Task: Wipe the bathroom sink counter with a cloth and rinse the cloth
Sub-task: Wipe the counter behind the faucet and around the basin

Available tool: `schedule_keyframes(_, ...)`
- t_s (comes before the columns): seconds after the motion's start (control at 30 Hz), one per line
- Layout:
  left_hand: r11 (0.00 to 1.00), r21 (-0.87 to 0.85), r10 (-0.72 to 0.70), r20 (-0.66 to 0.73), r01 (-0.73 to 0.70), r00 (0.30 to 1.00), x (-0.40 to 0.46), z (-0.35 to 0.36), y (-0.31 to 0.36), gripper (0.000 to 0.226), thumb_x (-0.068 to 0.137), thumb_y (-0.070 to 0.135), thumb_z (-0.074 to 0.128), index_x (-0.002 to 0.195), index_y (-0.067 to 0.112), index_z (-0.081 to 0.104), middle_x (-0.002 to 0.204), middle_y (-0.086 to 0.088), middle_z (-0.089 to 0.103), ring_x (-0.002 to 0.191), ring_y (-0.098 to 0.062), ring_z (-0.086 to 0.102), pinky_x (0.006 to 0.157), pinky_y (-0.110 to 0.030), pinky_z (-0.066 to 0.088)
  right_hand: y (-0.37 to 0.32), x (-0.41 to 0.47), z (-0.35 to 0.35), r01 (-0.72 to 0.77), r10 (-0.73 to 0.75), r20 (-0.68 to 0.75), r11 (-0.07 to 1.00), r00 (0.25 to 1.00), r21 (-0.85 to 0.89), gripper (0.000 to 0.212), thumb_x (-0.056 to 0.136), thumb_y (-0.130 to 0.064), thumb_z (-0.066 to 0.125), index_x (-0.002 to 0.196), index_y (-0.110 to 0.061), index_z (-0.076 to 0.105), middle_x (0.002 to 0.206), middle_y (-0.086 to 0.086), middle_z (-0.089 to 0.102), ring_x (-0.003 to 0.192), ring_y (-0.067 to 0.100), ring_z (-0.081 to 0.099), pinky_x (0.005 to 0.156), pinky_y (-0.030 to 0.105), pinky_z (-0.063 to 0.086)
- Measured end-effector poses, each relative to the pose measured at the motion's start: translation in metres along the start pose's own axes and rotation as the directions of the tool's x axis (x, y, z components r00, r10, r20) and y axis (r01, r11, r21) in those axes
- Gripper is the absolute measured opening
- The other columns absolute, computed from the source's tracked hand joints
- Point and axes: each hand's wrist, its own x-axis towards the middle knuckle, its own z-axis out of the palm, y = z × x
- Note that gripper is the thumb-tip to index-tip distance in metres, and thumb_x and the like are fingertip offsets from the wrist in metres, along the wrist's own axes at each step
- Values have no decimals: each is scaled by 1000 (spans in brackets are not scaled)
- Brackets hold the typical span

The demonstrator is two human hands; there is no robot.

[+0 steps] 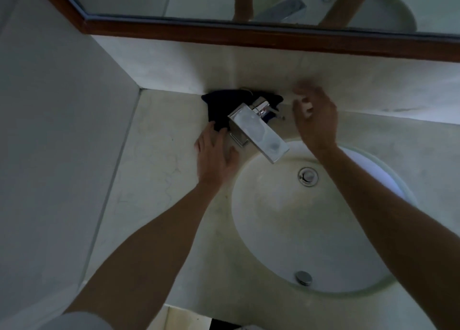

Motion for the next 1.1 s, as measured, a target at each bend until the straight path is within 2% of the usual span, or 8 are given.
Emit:
schedule_keyframes(0.1, 1000, -15, -4, -12, 4, 1000, 0, -1, 2, 65, 79, 31, 66, 139, 14, 46, 153, -15, 38, 138, -31, 38, 111, -47, 35, 9, -7, 25, 254, -225, 292, 965, 930, -65, 54, 89, -40, 59, 138, -18, 56, 139, 7, 54, 116, 25, 56, 85, 39, 56)
schedule_keyframes(0.17, 999, -34, -22, -48, 21, 999, 1, -1, 3, 68, 77, 29, 70, 138, 11, 45, 150, -15, 41, 135, -32, 40, 109, -46, 35, -1, -7, 40, 167, -177, 378, 984, 909, 59, 62, 86, -47, 50, 142, -21, 52, 145, 6, 47, 121, 28, 56, 93, 39, 52)
schedule_keyframes(0.33, 999, -24, -45, -40, 44, 998, 0, -3, 6, 66, 77, 29, 65, 136, 8, 45, 149, -15, 39, 135, -33, 39, 107, -46, 33, -6, -1, 69, 178, -188, 244, 982, 951, 63, 42, 81, -19, 70, 123, -21, 65, 124, 3, 57, 78, 27, 66, 66, 32, 54)
schedule_keyframes(0.53, 998, -12, -57, -43, 57, 997, 0, -6, 7, 65, 79, 29, 62, 138, 8, 43, 148, -13, 35, 135, -30, 38, 106, -43, 33, 10, 6, 53, 271, -268, 225, 962, 937, 18, 44, 72, -29, 72, 113, -13, 70, 109, 12, 64, 73, 33, 68, 62, 40, 57)
schedule_keyframes(0.67, 997, 0, -71, -40, 71, 997, 0, -5, 6, 66, 81, 30, 63, 140, 9, 43, 148, -13, 36, 134, -30, 39, 107, -44, 34, 37, -1, 25, 192, -176, 193, 979, 965, -68, 42, 75, -11, 76, 117, -11, 69, 113, 14, 63, 79, 35, 67, 70, 36, 54)
schedule_keyframes(0.83, 996, 30, -81, -8, 81, 997, 1, -7, 8, 65, 82, 33, 61, 140, 9, 43, 147, -13, 39, 133, -28, 40, 106, -43, 36, 51, -9, -11, 83, -43, 164, 967, 986, -241, 42, 77, -19, 73, 118, -12, 65, 118, 19, 56, 96, 41, 60, 83, 46, 53)
schedule_keyframes(0.93, 995, 55, -79, 8, 79, 997, 2, -7, 8, 63, 84, 35, 59, 139, 9, 43, 146, -12, 40, 132, -28, 40, 107, -44, 37, 34, -9, -11, 205, -174, 109, 869, 979, -451, 58, 72, -42, 61, 124, -17, 59, 123, 18, 51, 114, 39, 48, 95, 47, 39)
schedule_keyframes(1.1, 995, 80, -65, -19, 66, 998, 2, -5, 7, 58, 85, 35, 61, 134, 9, 46, 142, -11, 43, 125, -27, 43, 105, -42, 38, 26, 8, 27, 570, -404, 418, 697, 814, -435, 75, 80, -56, 58, 145, -20, 46, 133, 11, 52, 116, 35, 50, 91, 45, 38)
